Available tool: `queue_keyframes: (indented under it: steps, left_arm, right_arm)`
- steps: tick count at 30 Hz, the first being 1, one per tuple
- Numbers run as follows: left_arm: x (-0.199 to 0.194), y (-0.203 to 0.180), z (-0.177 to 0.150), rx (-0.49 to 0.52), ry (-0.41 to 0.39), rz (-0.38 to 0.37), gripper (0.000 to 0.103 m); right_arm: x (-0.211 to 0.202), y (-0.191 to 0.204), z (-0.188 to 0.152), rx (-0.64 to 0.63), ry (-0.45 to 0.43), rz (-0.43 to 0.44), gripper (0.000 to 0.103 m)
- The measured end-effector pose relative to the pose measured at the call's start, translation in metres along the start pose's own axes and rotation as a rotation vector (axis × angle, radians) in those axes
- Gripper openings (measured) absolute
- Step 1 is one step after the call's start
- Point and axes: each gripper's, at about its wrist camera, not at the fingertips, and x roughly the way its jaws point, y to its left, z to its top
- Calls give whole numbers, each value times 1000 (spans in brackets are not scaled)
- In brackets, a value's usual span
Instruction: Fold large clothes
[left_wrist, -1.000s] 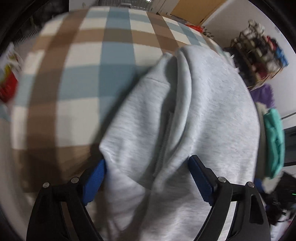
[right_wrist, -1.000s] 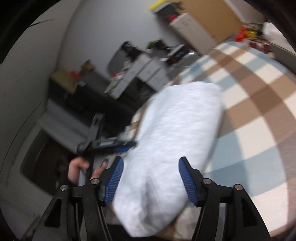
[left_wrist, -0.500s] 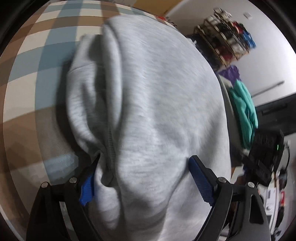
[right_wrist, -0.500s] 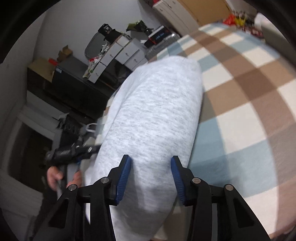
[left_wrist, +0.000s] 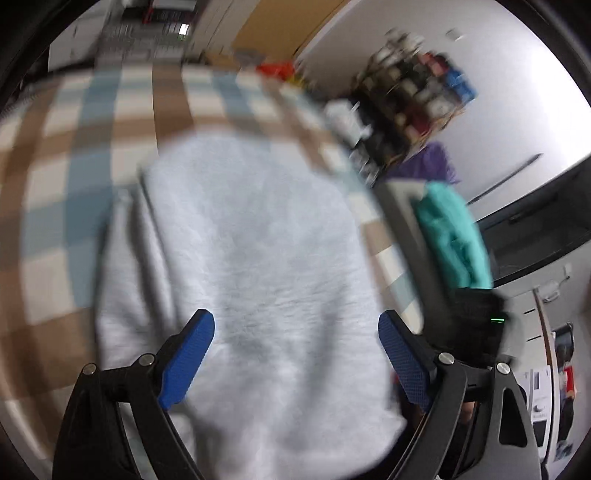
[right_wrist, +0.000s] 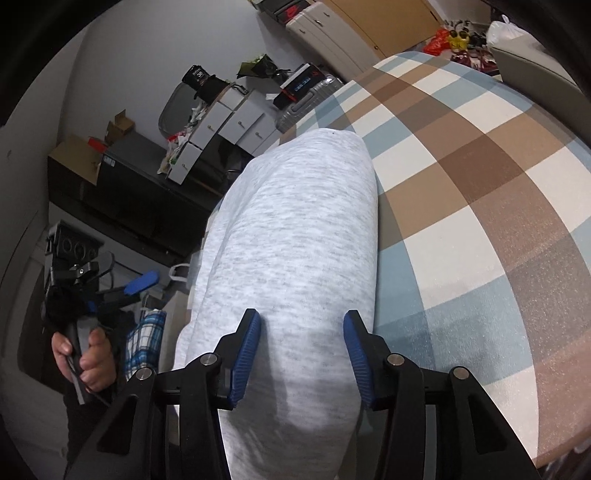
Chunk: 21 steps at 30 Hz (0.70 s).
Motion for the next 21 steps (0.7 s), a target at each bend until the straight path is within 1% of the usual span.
queue_keyframes:
  steps: [1, 2, 3, 4, 5, 6, 7, 8, 9, 10, 11, 12, 13, 14, 15, 16, 17, 18, 19, 21]
  left_arm:
    - [21, 15, 0, -41, 52, 10, 87]
    - [33, 23, -1, -69, 53, 4, 87]
    - [36, 30, -2, -79, 15, -4, 87]
    - [34, 31, -1, -66, 1, -13, 87]
    - [32, 30, 3, -66, 25, -13, 87]
    - [27, 28, 11, -88, 58, -10, 87]
    - [22, 26, 19, -116, 47, -1, 87]
    - [8, 20, 31, -118, 6, -42, 87]
    - [-3, 10, 40, -98, -50, -54, 89]
    - [-12, -5, 56, -49, -104, -13, 89]
    - [-11, -16, 69, -10, -119, 36, 89]
    - [-4, -24, 82, 21, -119, 60, 89]
    - [9, -28, 95, 38, -102, 73, 89]
    - [21, -24, 103, 22, -78, 88, 89]
    - [37, -13, 108, -18, -36, 102, 89]
    - [66, 6, 114, -97, 47, 143, 88]
    - [79, 21, 109, -139, 80, 170, 88]
    - [92, 32, 105, -155, 82, 157, 89]
    - [93, 30, 103, -126, 32, 150, 90]
    - [88, 29, 100, -92, 29, 175, 91]
  right_arm:
    - [0, 0, 0, 3, 1, 3, 47]
    - [0, -1, 0, 6, 4, 7, 47]
    - [0, -1, 0, 6, 6, 10, 47]
    - [1, -1, -1, 5, 11, 15, 47]
    - [2, 0, -1, -2, 18, 16, 47]
    - [2, 2, -2, -11, 15, 6, 47]
    - [2, 3, -2, -21, 14, -3, 47]
    - [2, 5, -3, -31, 13, -13, 48]
    - [3, 6, -3, -35, 13, -19, 49]
    - [3, 7, -3, -39, 13, -23, 49]
    - [4, 8, -3, -45, 12, -27, 49]
    - [4, 9, -2, -50, 12, -31, 49]
    - [4, 10, -2, -54, 11, -34, 49]
    - [4, 10, -2, -57, 12, -34, 49]
    - [4, 9, -2, -58, 14, -32, 49]
    - [4, 9, -2, -59, 17, -29, 49]
    - [4, 8, -1, -58, 21, -23, 49]
    - [4, 7, -1, -57, 25, -17, 49]
    - [5, 7, -1, -59, 27, -12, 50]
    - [5, 7, 0, -68, 30, -8, 50]
